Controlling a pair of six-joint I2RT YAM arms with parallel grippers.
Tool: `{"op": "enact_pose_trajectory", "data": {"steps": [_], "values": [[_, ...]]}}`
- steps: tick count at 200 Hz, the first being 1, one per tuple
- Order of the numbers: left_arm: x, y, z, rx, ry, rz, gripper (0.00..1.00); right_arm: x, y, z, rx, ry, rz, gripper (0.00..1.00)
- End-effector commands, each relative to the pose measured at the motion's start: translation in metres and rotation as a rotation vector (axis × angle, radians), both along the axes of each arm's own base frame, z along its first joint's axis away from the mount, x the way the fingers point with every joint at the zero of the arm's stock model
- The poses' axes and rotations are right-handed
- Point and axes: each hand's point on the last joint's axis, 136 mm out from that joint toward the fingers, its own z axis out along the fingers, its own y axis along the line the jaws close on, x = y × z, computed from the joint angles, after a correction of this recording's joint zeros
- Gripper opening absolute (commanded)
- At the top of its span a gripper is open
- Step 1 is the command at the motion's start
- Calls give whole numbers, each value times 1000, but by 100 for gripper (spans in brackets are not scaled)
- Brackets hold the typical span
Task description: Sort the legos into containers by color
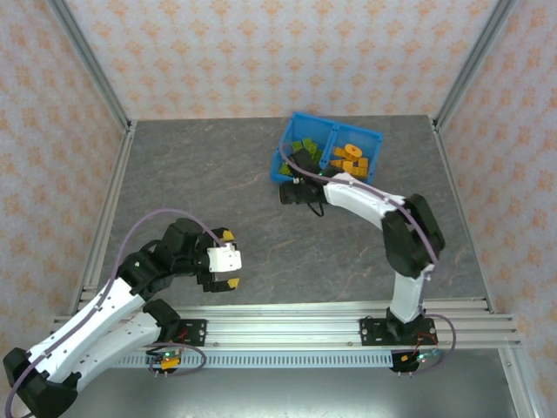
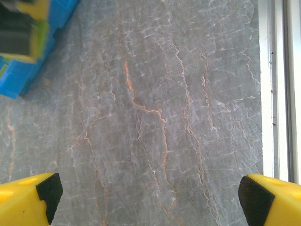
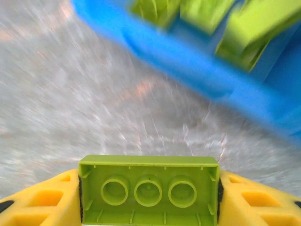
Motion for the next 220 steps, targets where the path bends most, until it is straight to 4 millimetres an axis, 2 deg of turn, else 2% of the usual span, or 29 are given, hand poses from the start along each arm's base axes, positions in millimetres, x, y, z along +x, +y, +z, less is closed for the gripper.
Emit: {"op": "enact_pose_trajectory", "data": {"steps": [1,19,40,66,92,114,129,150,191,207,212,220], "values": [[8,2,7,-17,-84,13,100,36,-10,75,19,-257,-97,47],[11,2,9,-33,-101,31,100,69,-23,86,-67,-313,-152,47],[28,5,12,-86,-81,173,100,110,-34,78,-132,-322,-202,47],[46,9,12,-106,-32,315,100,152,-36,57,-142,-291,-215,48],[52,8,6,-74,15,345,100,176,-34,37,-148,-247,-210,49],[54,6,4,-75,32,348,100,183,-24,31,-137,-246,-161,56],[56,6,4,-84,32,367,100,188,-23,34,-145,-246,-148,67],[59,8,0,-75,39,385,100,190,-25,42,-151,-245,-153,74],[66,13,-8,-41,76,446,100,180,-22,75,-83,-287,-136,75],[70,13,-3,-43,89,472,100,168,-25,93,-54,-300,-137,75],[71,14,0,-49,88,489,100,163,-28,107,-37,-321,-145,75],[76,17,6,-60,79,526,100,152,-34,118,-15,-338,-155,75]]}}
